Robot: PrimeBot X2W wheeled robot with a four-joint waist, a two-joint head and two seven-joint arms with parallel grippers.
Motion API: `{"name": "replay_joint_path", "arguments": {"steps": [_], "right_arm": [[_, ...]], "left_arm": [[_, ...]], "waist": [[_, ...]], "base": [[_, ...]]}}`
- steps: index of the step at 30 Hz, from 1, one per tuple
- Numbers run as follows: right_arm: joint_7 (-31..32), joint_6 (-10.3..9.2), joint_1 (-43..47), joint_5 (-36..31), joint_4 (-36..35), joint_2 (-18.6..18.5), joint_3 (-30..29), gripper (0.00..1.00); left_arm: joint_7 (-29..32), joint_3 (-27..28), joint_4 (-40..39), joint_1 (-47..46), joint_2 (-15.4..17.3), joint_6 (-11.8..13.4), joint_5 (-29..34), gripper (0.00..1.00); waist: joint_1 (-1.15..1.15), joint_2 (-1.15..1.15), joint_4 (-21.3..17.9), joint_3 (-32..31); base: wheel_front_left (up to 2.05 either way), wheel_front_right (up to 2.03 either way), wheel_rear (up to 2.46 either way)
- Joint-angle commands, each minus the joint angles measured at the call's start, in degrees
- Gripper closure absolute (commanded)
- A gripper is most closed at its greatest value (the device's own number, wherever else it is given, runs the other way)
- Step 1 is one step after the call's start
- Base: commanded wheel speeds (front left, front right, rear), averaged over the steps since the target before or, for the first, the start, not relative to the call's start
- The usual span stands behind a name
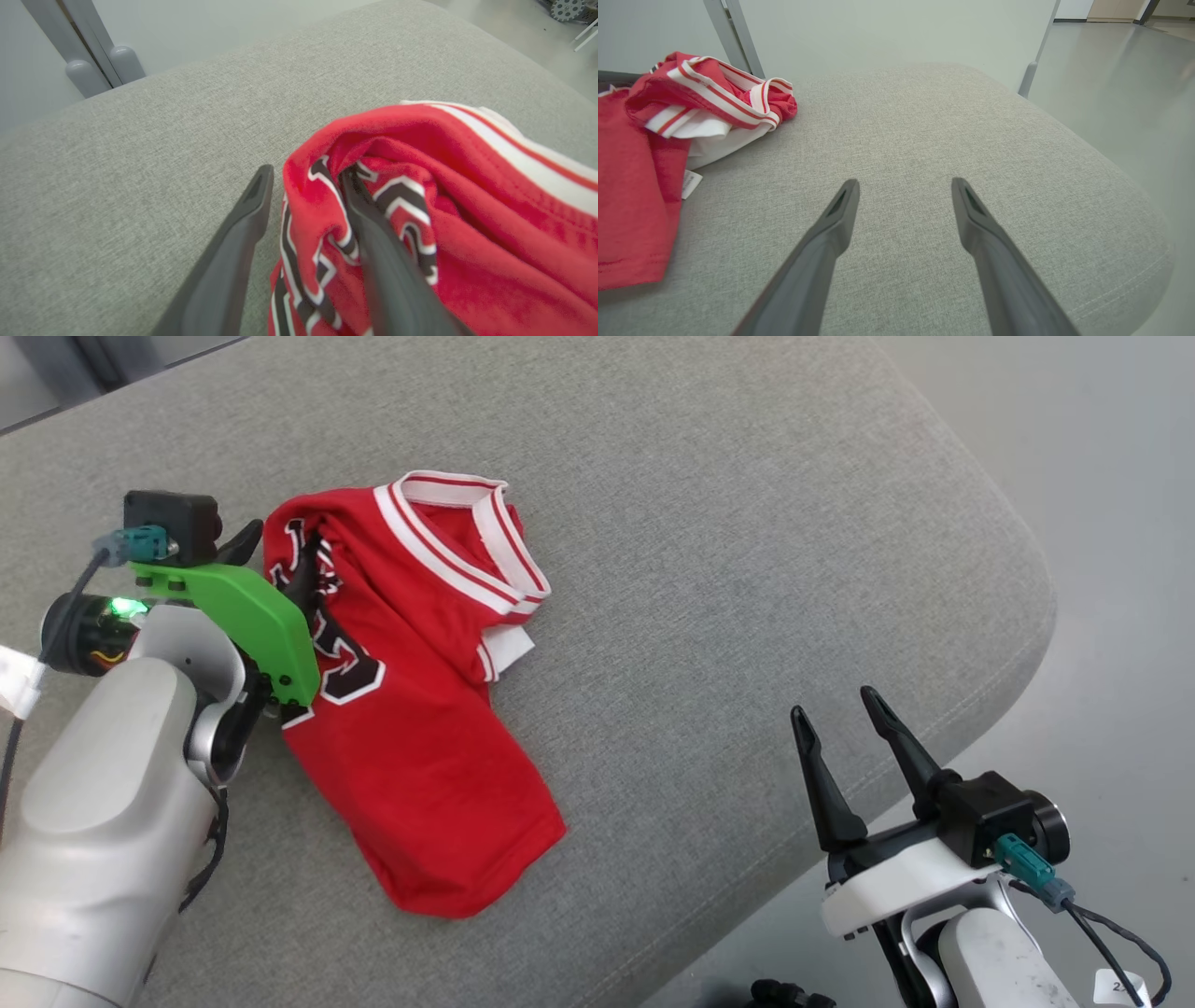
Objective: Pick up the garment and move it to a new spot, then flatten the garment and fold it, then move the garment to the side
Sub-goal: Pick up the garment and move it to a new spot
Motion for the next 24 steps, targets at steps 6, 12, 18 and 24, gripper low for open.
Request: {"name": "replay_joint_path", "arguments": {"steps": [6,12,18,24], "right_arm": [[-0.02,-0.08,0.18,-2.83,0.11,-0.02,-2.35,0.0],[-0.02,-0.08,2.29,-6.12,-1.24,-0.02,-5.9,0.0],[-0.02,-0.08,4.47,-8.98,-2.72,-0.04,-8.92,0.0],[-0.02,-0.08,6.75,-9.88,-4.17,-0.73,-11.15,0.0]], "left_arm": [[-11.83,-0.73,1.82,1.71,-3.42,0.78,2.96,0.0],[-19.4,-1.12,-4.1,8.73,-5.28,3.82,4.51,0.0],[-21.45,-0.56,-14.66,19.76,-5.22,8.9,7.25,0.0],[-21.56,4.85,-26.89,33.41,-7.53,12.05,11.91,0.0]], "waist": [[0.0,0.0,6.11,-5.19],[0.0,0.0,12.32,-9.88],[0.0,0.0,18.36,-13.4],[0.0,0.0,23.93,-15.66]], "base": [[0.0,0.0,0.0],[0.0,0.0,0.0],[0.0,0.0,0.0],[0.0,0.0,0.0]]}}
